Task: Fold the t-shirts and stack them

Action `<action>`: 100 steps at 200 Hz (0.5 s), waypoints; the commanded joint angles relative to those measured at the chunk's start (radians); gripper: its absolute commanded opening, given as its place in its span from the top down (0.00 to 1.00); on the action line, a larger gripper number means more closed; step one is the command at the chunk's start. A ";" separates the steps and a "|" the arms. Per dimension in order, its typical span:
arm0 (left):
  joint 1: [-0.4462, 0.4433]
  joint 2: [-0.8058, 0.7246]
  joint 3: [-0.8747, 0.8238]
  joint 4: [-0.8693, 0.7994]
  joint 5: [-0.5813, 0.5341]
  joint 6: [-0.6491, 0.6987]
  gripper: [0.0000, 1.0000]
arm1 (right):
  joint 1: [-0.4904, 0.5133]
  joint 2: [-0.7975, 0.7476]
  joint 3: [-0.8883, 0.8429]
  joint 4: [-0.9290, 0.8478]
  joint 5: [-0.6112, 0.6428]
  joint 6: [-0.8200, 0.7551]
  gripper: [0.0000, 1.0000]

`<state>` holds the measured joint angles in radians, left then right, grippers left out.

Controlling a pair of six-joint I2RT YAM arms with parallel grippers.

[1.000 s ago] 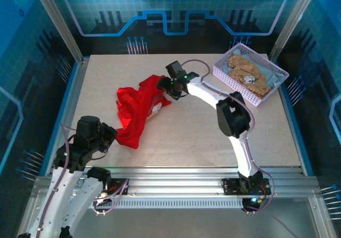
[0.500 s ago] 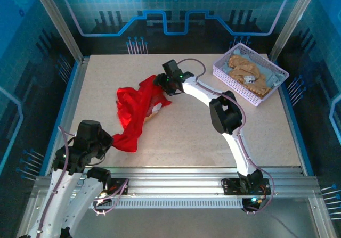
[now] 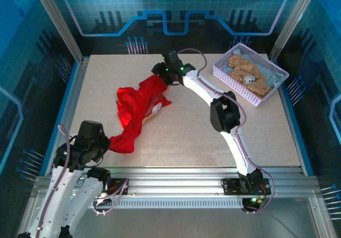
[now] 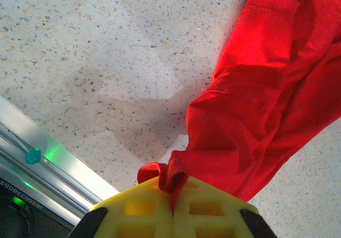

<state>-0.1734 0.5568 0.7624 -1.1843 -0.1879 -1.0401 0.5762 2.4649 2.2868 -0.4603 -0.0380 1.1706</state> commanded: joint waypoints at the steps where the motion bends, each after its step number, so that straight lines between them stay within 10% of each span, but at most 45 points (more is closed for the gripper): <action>1: 0.003 0.005 0.024 -0.032 -0.025 0.014 1.00 | 0.010 0.087 0.069 -0.083 -0.025 -0.002 0.48; 100: 0.003 0.029 0.044 -0.005 -0.024 0.029 1.00 | -0.002 0.048 0.068 -0.165 0.068 -0.017 0.92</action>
<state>-0.1734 0.5671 0.7708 -1.1919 -0.1982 -1.0397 0.5777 2.6080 2.3939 -0.5774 -0.0402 1.1759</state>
